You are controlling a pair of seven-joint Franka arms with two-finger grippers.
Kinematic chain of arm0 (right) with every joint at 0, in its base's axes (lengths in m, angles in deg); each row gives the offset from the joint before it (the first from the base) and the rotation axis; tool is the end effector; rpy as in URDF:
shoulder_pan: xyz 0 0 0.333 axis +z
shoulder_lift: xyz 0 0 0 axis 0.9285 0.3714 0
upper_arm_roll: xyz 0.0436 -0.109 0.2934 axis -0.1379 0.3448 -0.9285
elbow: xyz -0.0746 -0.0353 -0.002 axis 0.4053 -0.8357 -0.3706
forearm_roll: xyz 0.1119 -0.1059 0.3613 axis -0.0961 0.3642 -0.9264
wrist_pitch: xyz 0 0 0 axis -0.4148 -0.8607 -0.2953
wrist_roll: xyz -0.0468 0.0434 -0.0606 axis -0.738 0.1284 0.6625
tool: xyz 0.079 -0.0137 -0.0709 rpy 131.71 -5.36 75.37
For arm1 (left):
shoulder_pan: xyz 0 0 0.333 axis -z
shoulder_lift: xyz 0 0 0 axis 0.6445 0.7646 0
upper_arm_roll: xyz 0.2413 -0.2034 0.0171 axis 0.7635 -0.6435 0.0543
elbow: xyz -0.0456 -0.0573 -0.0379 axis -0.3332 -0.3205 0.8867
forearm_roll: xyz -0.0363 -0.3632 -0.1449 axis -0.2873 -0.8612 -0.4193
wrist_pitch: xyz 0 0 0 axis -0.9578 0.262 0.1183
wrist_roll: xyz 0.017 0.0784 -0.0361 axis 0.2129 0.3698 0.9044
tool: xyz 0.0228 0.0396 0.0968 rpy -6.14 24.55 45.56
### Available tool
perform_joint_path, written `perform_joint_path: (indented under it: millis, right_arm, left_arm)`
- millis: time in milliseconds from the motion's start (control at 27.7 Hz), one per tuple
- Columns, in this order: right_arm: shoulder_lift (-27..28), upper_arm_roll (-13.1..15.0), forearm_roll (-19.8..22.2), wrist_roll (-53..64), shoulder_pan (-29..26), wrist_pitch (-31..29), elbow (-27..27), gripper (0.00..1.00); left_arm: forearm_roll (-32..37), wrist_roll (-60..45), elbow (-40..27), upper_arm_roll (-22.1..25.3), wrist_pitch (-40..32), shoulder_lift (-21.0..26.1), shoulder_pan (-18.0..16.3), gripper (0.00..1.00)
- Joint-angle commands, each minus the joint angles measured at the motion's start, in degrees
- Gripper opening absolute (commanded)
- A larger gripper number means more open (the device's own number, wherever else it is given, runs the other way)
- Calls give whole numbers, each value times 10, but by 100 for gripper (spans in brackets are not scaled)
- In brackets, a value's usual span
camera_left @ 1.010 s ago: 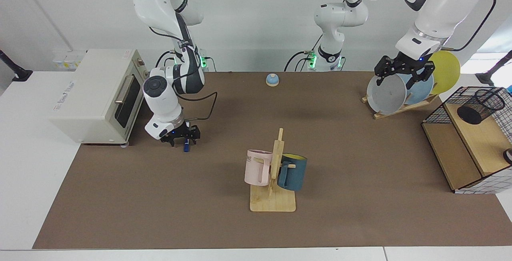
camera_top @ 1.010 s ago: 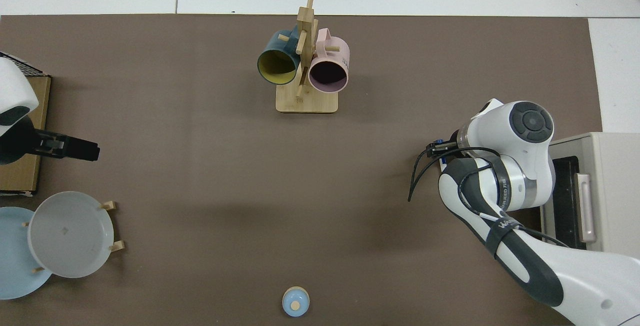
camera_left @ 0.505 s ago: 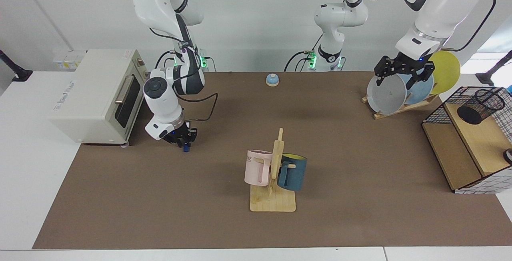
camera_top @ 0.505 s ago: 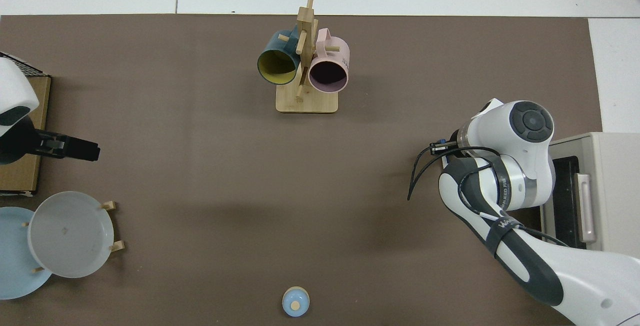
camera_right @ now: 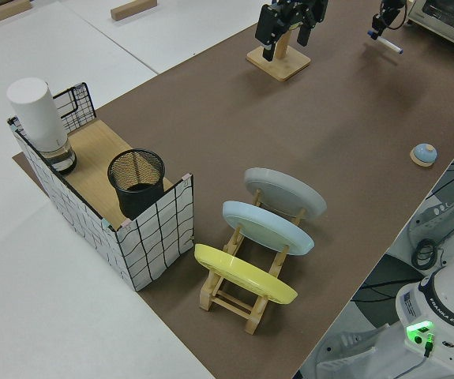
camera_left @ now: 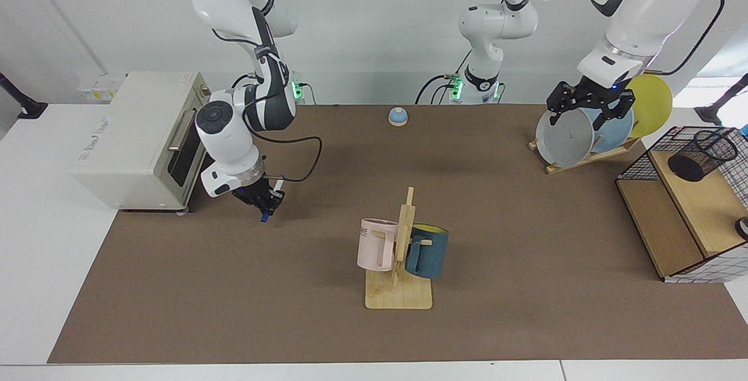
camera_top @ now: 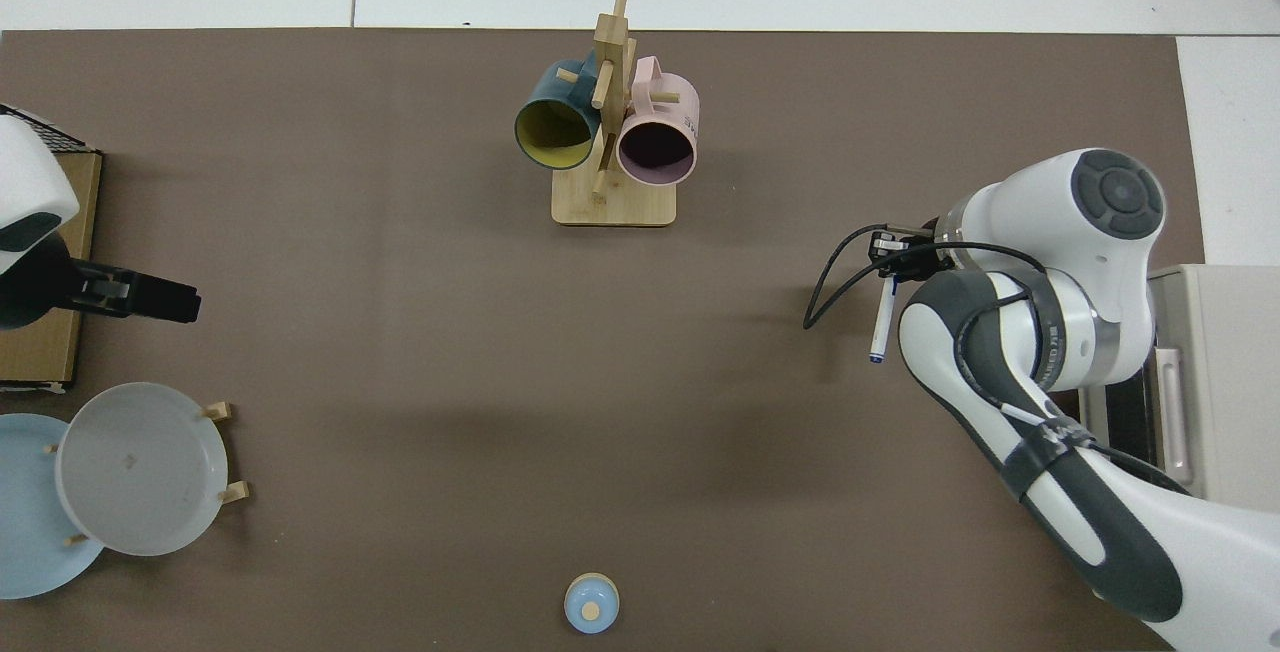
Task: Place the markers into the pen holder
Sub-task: 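Carry the marker to the middle while the left gripper reaches it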
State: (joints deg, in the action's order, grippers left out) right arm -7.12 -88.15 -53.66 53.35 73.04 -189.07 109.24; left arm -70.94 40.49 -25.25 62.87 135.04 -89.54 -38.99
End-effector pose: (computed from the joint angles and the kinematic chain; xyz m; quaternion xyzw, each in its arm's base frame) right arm 0.6054 0.0734 0.3520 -0.9881 0.1473 -0.0098 0.0423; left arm 0.5449 -0.0098 0.5982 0.9945 -0.1049 0.0006 0.0072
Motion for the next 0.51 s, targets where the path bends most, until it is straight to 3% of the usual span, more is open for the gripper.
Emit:
perform_joint_path:
  millis: [0, 108, 469]
  right_arm:
    - [-47, -3, -47, -117, -2, 44, -11, 0]
    - [-74, -10, -45, -216, -1, 75, -13, 0]
    - [-146, -90, -28, -510, 0, 152, -17, 0]
  left_arm:
    - [-6, 10, -9, 1, -4, -6, 7, 100]
    - [-6, 32, -9, -1, -14, -6, 15, 100]
    - [-30, 244, -8, -2, -19, -10, 33, 100]
